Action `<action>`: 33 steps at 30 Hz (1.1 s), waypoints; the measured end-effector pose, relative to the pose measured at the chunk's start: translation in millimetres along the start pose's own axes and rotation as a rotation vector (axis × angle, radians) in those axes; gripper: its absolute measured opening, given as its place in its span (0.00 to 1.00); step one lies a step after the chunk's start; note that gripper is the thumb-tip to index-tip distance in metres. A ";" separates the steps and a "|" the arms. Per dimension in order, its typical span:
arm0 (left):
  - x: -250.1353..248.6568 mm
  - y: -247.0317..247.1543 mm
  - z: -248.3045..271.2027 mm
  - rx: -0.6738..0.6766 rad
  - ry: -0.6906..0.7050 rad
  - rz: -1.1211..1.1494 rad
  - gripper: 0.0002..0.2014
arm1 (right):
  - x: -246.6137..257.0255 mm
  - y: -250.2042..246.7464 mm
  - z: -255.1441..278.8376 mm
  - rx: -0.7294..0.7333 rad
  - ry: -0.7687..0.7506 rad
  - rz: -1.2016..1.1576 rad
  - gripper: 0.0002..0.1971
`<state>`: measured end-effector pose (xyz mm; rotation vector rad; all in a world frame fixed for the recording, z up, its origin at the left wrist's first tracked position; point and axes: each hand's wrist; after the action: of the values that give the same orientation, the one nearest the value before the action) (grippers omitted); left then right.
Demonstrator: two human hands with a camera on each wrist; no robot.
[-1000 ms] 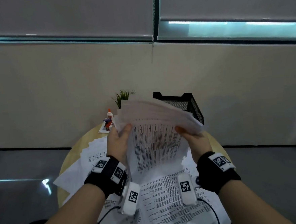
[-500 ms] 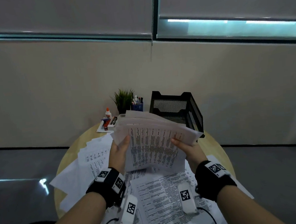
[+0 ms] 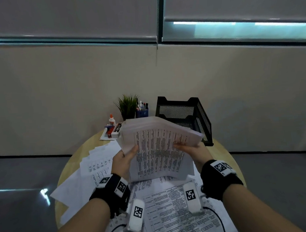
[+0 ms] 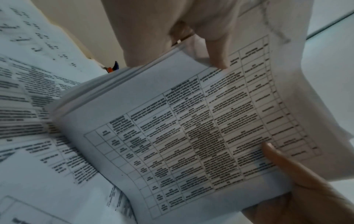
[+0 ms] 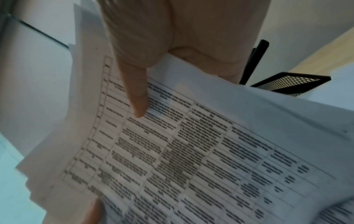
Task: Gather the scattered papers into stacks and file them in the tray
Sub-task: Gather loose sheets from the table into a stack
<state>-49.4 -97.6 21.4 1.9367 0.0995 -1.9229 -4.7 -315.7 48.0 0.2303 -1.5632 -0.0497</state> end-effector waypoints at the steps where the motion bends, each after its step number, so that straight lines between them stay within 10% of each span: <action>1: -0.1 0.9 0.5 -0.013 0.012 -0.007 0.08 | -2.0 0.3 1.5 -0.020 -0.008 -0.007 0.14; 9: -0.4 -3.3 3.3 -0.053 -0.015 -0.004 0.20 | -11.4 -3.0 11.2 -0.023 -0.029 0.011 0.17; 13: -13.5 9.3 7.2 -0.127 0.118 -0.014 0.45 | -11.2 -1.9 15.8 0.021 -0.062 0.000 0.15; 18: -53.8 34.4 8.9 -0.316 0.332 0.024 0.15 | -7.9 -2.3 17.2 0.057 -0.080 0.000 0.15; 33: -67.7 35.7 -4.6 -0.370 0.378 -0.021 0.09 | -10.5 -10.1 11.5 0.038 -0.013 -0.139 0.30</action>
<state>-36.5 -113.0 95.4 2.0113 0.5436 -1.4032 -15.1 -325.0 35.8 0.3690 -1.5603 -0.1307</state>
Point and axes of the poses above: each hand's wrist, its own z-axis away from the middle knuckle, its own y-axis out of the palm, x = y × z, and after that the axes turned 5 degrees about -z, right-handed
